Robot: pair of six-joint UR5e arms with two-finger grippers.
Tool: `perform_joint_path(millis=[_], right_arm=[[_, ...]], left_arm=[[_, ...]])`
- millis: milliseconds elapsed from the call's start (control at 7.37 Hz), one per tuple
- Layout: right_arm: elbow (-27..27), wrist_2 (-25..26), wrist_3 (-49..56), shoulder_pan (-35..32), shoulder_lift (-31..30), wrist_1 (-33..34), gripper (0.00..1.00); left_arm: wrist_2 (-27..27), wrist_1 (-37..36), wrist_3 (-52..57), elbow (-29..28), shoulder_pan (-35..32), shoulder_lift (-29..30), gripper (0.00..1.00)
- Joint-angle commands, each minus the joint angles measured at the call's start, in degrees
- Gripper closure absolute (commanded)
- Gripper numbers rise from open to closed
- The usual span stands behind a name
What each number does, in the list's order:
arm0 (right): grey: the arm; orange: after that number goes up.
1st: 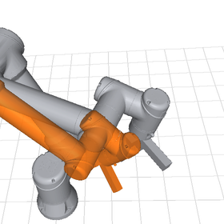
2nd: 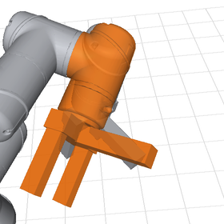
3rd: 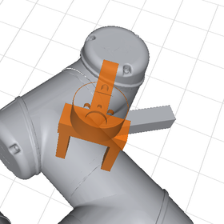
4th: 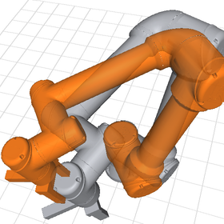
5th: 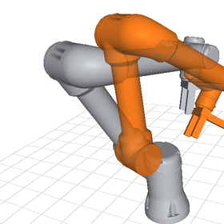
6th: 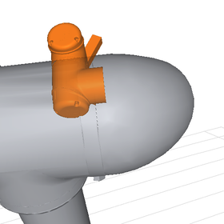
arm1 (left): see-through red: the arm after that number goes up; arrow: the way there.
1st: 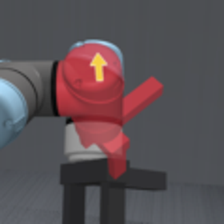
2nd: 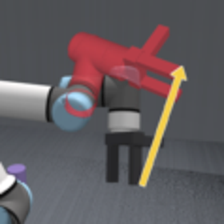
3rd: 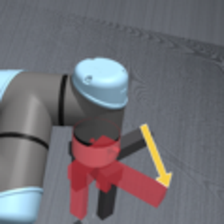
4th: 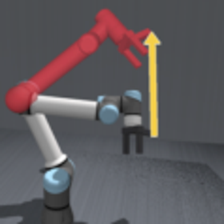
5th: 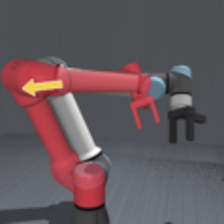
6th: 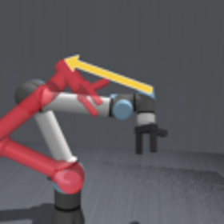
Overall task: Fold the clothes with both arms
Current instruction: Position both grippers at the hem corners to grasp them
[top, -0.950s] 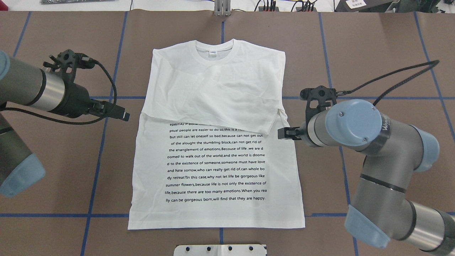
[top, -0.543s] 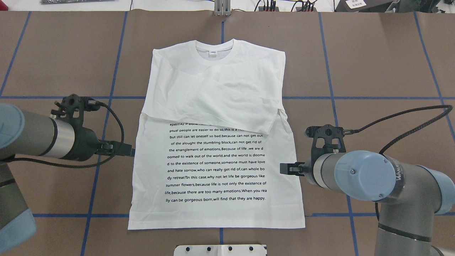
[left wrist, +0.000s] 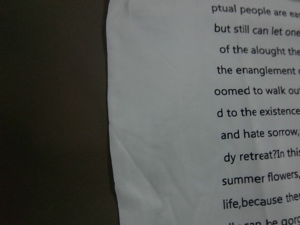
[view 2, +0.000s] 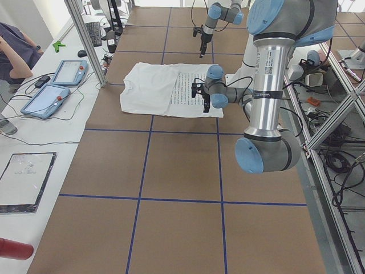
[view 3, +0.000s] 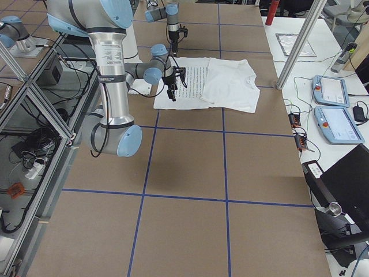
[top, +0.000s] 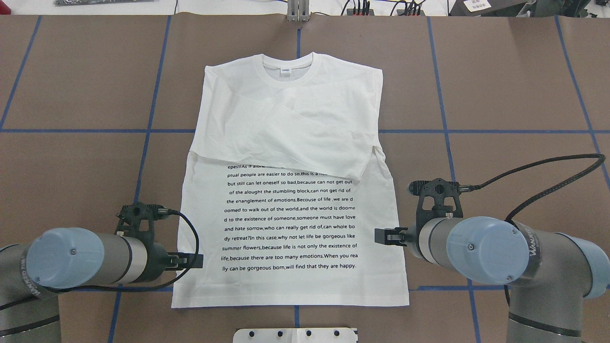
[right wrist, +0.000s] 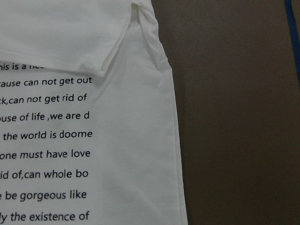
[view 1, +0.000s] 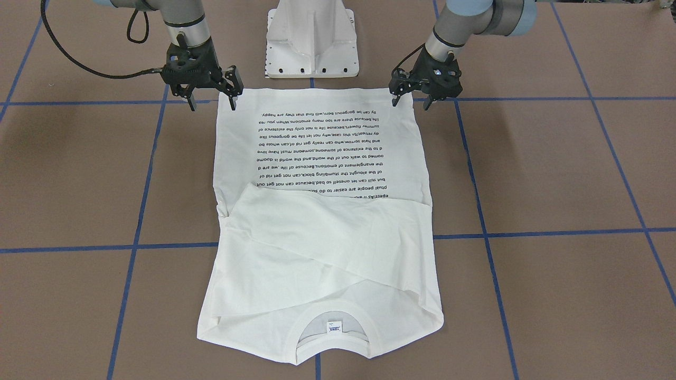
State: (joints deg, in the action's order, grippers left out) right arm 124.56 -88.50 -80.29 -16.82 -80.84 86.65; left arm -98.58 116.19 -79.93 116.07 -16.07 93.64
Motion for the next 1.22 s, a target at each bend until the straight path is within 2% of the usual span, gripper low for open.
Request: perform_joint_path(millis=[0,136,543,814,950,1086], right_arm=[[0.0,0.1,0.0,0.0,0.0,0.0,0.0],[0.0,0.1,0.0,0.0,-0.1,0.0,0.0],[0.0,0.3,0.0,0.0,-0.3,0.0,0.0],[0.0,0.3,0.0,0.0,-0.3,0.0,0.0],[-0.1,0.3,0.0,0.0,-0.3,0.0,0.0],[-0.2,0.3,0.0,0.1,-0.3,0.0,0.0]], left_arm=[[0.5,-1.0,-0.5,-0.5,2.4,-0.1,0.29],[0.5,-2.2,-0.6,-0.4,3.2,-0.1,0.35],[0.5,-4.6,-0.8,-0.1,4.3,-0.1,0.36],[0.5,-5.0,-1.0,0.1,4.7,-0.1,0.42],[0.5,-5.0,-1.6,0.2,4.8,-0.1,0.58],[0.5,-5.0,-2.5,0.2,4.9,-0.1,0.85]])
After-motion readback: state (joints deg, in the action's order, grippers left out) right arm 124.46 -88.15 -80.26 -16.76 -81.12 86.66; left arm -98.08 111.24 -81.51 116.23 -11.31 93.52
